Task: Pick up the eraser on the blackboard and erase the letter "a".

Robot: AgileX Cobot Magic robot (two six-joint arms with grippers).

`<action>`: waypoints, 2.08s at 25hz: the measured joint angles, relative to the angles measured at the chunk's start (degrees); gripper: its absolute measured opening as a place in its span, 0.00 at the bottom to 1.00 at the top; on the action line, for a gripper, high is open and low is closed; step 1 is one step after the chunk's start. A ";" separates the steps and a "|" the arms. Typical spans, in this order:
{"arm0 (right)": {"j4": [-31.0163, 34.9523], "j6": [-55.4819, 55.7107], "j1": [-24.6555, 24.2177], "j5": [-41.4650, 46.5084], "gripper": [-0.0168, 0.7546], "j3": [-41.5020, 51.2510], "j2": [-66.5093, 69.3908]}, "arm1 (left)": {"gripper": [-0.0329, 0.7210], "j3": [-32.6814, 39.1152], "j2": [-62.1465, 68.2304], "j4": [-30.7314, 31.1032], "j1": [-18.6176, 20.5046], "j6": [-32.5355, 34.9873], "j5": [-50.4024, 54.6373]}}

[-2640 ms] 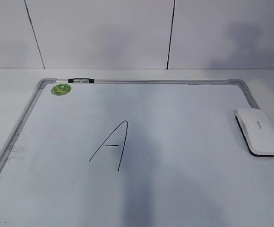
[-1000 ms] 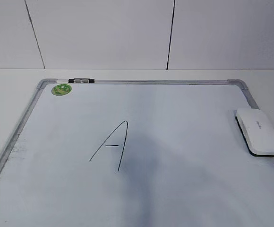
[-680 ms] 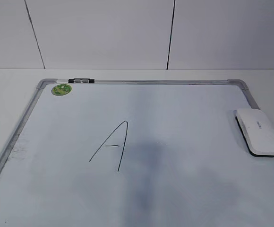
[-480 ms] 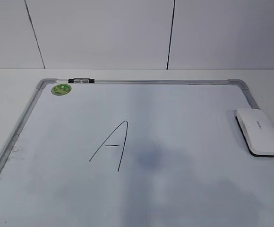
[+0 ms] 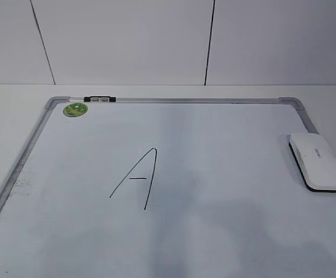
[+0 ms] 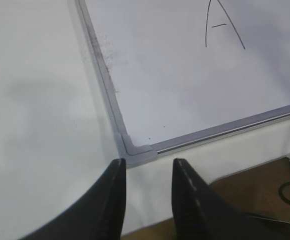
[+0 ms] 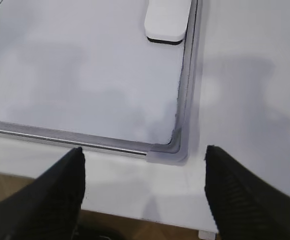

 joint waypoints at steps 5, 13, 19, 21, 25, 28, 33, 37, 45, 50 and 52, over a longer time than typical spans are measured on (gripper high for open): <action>-0.73 -0.04 0.00 -3.97 0.79 1.22 -0.24 | 0.36 1.79 0.00 1.32 0.00 0.00 -1.27; -0.86 -0.04 0.00 -6.61 0.79 2.59 -0.24 | 0.36 4.14 -0.09 3.07 0.00 0.00 -8.71; -0.98 -0.04 0.00 -6.73 0.79 2.59 -0.24 | 0.36 4.40 -0.09 3.20 0.00 0.11 -9.98; -0.98 -0.04 0.00 -6.76 0.79 2.59 -0.24 | 0.36 4.40 -0.09 3.20 0.00 0.11 -9.98; -0.98 -0.04 0.00 -6.85 0.79 2.59 -0.24 | 0.36 4.40 -0.09 3.20 0.00 0.11 -10.06; -0.98 -0.04 0.00 -6.85 0.79 2.59 -0.24 | 0.36 4.40 -0.09 3.20 0.00 0.11 -10.06; -0.98 -0.04 0.00 -6.85 0.79 2.59 -0.24 | 0.36 4.40 -0.09 3.20 0.00 0.11 -10.06; -0.98 -0.04 0.00 -6.85 0.79 2.59 -0.24 | 0.36 4.40 -0.09 3.20 0.00 0.11 -10.06; -0.98 -0.04 0.00 -6.88 0.79 2.59 -4.88 | 0.36 4.40 -3.56 3.20 0.00 0.11 -10.06; -1.08 -0.04 0.00 -6.98 0.79 2.59 -5.23 | 0.36 4.54 -4.54 3.20 0.00 0.11 -10.21; -1.16 -0.04 0.00 -6.98 0.79 2.59 -5.23 | 0.36 4.54 -4.54 3.20 0.00 0.11 -10.21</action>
